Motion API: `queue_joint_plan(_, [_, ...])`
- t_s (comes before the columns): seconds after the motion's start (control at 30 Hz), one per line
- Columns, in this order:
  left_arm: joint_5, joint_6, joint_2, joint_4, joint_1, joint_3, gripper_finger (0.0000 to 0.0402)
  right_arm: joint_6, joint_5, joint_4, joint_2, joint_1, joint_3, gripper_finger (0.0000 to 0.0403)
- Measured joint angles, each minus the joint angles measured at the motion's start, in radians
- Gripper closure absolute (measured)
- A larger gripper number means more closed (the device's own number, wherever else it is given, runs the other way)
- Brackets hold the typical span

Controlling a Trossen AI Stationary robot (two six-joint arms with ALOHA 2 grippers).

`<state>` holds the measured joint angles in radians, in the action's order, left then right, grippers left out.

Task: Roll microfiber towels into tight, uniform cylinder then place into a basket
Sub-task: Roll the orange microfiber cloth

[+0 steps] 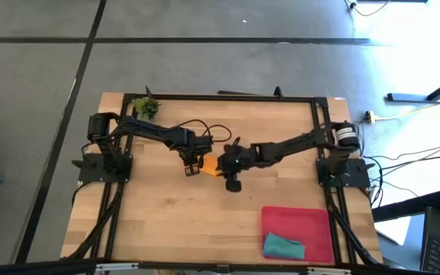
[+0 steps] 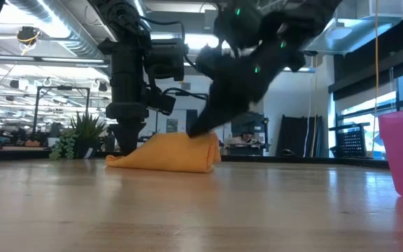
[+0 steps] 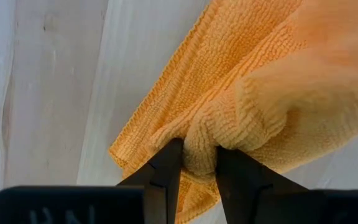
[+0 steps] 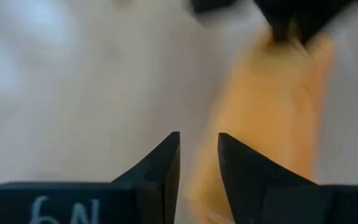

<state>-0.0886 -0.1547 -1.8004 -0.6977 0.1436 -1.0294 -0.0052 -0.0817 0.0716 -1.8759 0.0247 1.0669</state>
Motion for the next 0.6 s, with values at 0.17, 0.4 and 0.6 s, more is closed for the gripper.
queue_joint_plan(0.17, [0.0, 0.0, 0.0, 0.0, 0.0, 0.0, 0.0315, -0.005, 0.036, 0.014, -0.034, -0.051, 0.0, 0.0294])
queue_joint_plan(0.4, [-0.001, 0.005, 0.0, 0.0, 0.0, 0.0, 0.0315, -0.007, 0.036, 0.0, -0.052, -0.086, 0.001, 0.0294])
queue_joint_plan(0.6, [-0.001, 0.004, 0.0, 0.0, -0.002, 0.0, 0.0315, -0.03, 0.036, -0.004, -0.052, -0.084, 0.0, 0.0294])
